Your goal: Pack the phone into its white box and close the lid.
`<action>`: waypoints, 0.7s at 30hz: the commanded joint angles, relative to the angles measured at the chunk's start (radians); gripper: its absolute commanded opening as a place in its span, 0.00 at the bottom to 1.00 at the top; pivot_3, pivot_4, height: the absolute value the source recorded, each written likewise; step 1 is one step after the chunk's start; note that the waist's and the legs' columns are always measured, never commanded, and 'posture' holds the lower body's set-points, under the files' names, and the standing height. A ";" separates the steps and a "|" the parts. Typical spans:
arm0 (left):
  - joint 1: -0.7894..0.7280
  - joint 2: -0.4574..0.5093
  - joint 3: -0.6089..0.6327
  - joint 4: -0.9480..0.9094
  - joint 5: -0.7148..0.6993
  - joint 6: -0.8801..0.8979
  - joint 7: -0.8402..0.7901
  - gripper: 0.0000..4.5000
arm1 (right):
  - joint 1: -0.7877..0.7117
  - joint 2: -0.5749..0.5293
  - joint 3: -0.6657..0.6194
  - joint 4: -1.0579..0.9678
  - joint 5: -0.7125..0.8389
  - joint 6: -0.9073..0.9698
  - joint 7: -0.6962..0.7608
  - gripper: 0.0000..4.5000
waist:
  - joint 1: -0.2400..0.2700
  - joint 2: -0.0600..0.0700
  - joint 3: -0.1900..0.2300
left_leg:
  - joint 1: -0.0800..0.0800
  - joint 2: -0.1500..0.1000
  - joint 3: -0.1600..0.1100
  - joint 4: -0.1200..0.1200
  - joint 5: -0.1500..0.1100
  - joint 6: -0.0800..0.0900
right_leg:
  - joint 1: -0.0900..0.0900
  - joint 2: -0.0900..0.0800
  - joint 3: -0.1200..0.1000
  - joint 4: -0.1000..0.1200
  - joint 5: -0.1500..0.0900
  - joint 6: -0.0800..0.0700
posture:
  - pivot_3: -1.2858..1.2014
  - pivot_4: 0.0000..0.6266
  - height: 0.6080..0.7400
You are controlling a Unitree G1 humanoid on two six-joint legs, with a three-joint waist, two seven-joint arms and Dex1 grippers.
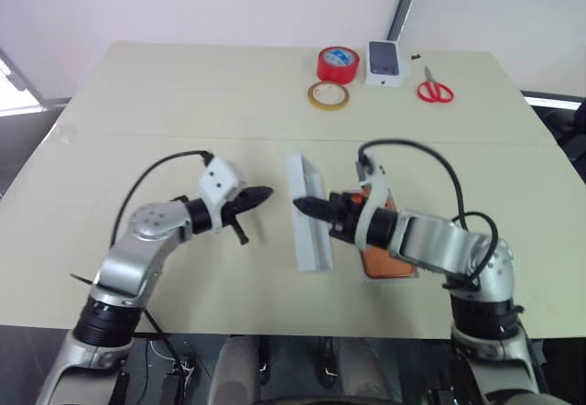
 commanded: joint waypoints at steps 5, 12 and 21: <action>-0.067 -0.095 -0.168 -0.016 0.066 0.014 -0.001 0.01 | -0.084 -0.246 -0.083 0.129 0.017 0.115 0.128 0.57 | 0.001 0.000 0.000 | 0.002 0.000 0.000 0.000 0.000 0.000 | 0.001 0.001 0.000 0.000 0.000 0.000 | 0.52 0.24 1.00; -0.158 -0.225 -0.233 0.080 0.092 0.048 0.028 0.01 | -0.240 -0.617 -0.027 0.114 -0.203 0.260 0.376 0.78 | 0.003 0.001 0.000 | 0.001 0.001 -0.001 0.000 0.000 0.000 | 0.000 0.003 0.001 -0.001 0.000 0.000 | 0.52 0.24 1.00; -0.188 -0.292 -0.261 0.118 0.120 0.061 0.043 0.01 | -0.142 -0.760 0.105 -0.004 -0.883 0.065 0.822 0.24 | 0.002 0.002 0.000 | 0.000 0.001 -0.001 0.000 0.000 0.000 | -0.001 0.004 0.001 0.000 0.000 0.000 | 0.52 0.24 1.00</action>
